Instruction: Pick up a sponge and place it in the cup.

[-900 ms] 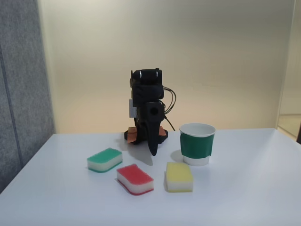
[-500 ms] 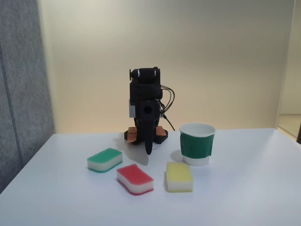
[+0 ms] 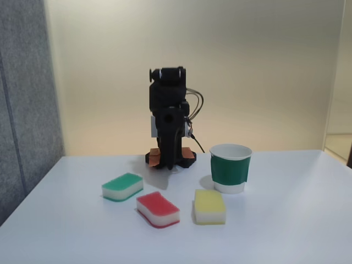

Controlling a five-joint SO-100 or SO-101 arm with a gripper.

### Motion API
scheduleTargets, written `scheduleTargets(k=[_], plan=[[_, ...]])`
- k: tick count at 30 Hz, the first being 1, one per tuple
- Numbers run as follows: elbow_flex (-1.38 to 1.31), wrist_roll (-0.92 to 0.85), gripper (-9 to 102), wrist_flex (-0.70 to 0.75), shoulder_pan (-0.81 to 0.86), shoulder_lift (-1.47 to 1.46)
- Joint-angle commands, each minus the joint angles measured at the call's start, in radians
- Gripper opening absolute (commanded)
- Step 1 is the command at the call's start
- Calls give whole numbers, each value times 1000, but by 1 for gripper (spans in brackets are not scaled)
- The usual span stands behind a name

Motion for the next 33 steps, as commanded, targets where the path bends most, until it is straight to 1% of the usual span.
scheduleTargets(k=[1, 5, 13, 16, 23, 26, 31, 33], plan=[[-117, -17, 0, -29, 31, -149], [-232, -17, 0, -72, 31, -337], [-505, -49, 0, -83, 43, -696], [-615, -49, 0, -74, 34, -841], [-873, -133, 0, -35, 25, -1129], [-985, -227, 0, 11, 21, -1246], [-1177, -465, 0, 127, 18, -1411], [-1241, -598, 0, 184, 17, -1463]])
